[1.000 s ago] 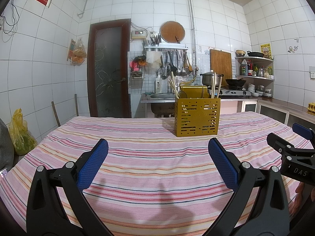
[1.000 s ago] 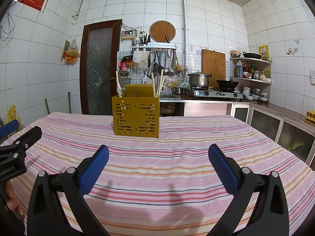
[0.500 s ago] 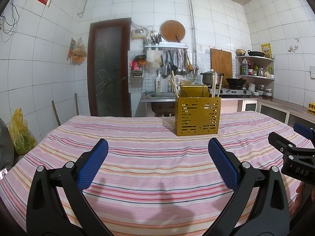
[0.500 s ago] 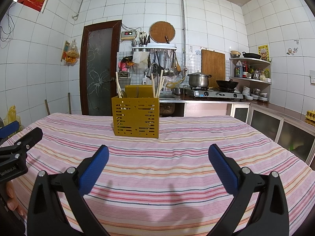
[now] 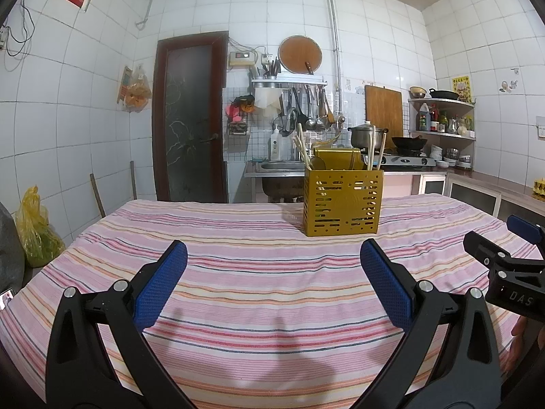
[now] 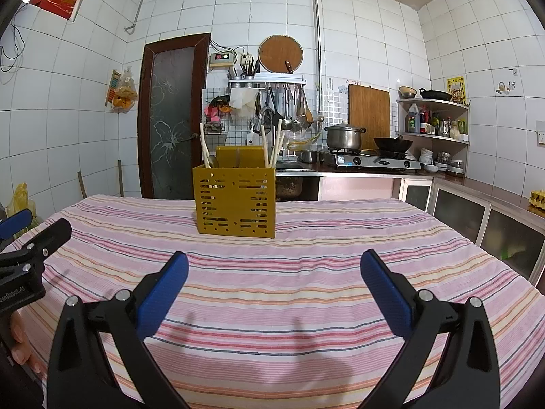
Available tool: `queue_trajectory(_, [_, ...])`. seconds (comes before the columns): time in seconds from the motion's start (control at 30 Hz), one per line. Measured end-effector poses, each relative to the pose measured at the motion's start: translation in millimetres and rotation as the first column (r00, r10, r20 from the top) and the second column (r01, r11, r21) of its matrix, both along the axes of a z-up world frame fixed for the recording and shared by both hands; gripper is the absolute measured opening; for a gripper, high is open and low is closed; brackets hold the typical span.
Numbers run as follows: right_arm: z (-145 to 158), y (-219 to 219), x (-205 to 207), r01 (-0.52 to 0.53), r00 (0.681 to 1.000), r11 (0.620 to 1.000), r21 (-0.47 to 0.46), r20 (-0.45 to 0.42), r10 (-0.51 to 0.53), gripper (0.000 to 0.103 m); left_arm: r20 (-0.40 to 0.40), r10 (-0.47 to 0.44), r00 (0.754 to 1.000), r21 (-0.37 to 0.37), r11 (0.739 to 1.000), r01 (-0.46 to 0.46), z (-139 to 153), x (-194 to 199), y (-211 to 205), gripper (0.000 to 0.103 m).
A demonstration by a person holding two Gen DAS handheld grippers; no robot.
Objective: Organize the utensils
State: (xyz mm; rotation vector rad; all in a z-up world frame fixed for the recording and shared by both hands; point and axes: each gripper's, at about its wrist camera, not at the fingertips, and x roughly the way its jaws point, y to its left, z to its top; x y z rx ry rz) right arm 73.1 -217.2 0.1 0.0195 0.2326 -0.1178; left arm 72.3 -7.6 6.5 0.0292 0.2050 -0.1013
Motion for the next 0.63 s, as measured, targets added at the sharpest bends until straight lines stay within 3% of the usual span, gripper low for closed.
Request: queue_trajectory(0.63, [-0.4, 2.5, 1.4, 0.002, 1.000, 1.000, 0.003, -0.003, -0.002, 0.099, 0.004, 0.002, 1.000, 0.001, 1.000, -0.002, 0.6, -0.8, 0.4, 0.098])
